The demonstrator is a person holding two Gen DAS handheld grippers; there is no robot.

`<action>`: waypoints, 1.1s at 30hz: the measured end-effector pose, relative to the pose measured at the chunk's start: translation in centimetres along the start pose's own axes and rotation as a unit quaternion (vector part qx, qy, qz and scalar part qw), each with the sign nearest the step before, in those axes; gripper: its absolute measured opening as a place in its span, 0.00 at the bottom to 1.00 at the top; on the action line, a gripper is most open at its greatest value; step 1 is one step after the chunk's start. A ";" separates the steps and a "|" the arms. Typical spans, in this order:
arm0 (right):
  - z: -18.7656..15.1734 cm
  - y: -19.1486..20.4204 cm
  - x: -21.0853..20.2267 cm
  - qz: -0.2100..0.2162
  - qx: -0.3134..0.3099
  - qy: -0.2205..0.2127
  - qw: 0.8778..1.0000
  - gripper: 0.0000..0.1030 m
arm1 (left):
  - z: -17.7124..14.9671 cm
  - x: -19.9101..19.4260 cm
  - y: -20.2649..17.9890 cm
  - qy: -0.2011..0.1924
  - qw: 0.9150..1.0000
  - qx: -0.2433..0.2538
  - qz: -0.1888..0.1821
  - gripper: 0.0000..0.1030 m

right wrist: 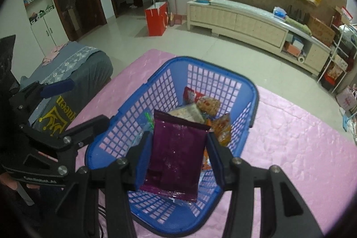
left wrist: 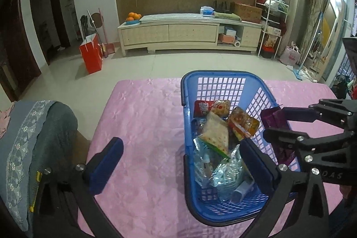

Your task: Organize snacks

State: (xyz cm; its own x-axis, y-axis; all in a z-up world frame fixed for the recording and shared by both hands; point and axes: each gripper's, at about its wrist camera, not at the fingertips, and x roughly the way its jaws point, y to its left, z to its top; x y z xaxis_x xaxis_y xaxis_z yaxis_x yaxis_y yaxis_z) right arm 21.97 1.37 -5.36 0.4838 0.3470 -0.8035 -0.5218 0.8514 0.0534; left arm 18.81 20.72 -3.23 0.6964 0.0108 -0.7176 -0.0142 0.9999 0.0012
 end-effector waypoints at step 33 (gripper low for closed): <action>-7.2 -0.3 -9.5 -0.097 0.009 -0.131 0.987 0.98 | -6.1 -7.6 -5.0 -0.072 0.994 -0.073 -0.032 1.00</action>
State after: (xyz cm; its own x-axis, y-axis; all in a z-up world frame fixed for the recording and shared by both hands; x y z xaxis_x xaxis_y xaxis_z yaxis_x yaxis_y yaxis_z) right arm 12.50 -5.03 -1.97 0.7402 0.2639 -0.6184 -0.3898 0.9179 -0.0748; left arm 9.21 15.58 -1.99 0.7941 -0.0408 -0.6064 -0.0640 0.9866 -0.1501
